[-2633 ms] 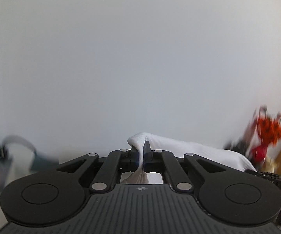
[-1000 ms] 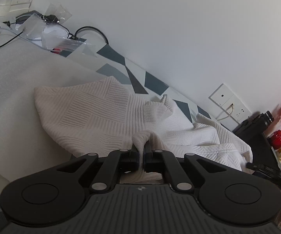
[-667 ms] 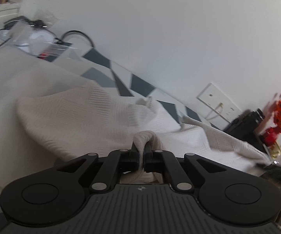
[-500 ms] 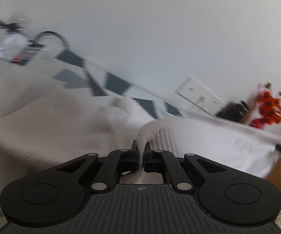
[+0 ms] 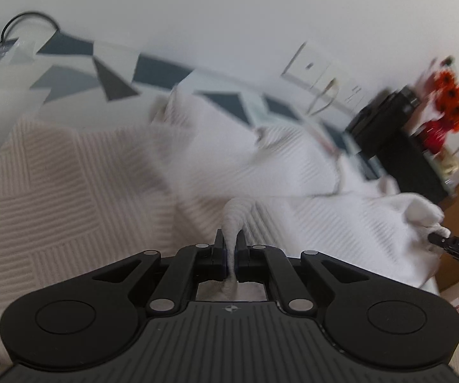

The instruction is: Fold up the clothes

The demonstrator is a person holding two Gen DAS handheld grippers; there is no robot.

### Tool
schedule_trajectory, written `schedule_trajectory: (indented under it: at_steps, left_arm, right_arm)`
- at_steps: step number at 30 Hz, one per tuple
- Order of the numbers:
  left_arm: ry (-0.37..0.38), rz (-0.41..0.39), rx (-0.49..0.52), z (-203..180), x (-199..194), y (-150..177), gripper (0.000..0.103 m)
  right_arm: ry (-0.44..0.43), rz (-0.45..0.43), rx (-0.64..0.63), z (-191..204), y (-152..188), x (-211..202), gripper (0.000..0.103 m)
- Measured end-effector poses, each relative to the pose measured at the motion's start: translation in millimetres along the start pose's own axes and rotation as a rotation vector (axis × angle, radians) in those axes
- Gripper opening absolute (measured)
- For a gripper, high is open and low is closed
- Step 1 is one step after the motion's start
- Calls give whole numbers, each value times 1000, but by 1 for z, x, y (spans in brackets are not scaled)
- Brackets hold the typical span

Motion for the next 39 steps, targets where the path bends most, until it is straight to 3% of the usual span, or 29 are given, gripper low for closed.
schedule_trajectory:
  at_steps: [2,5,15,23,39]
  left_arm:
    - [-36,45,7,2,12,0,4]
    - [-76,92,22,3,27,1,5]
    - [-120,74,-30,-1,30,-1,6]
    - [-187,79,8,-9,32,0,7]
    - [-195,93,45,-10,32,0,7]
  right_arm:
    - [-1,59,-22,7,13,19,9]
    - [1,67,-50,15,27,31,12]
    - [-6,53,-70,12,32,32,14]
    - [5,52,-129,20,34,33,18]
    - [0,59,-149,21,36,34,19]
Point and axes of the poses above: each gripper's, at about its wrist camera, not at the fingertips, and x roughly the way its jaws point, z to its left, y to its underside, the point moved 8 cm from there along x, roughly the way its jaws point, and after that the axes turned 8 degrees about z, right-handed, at the moved point
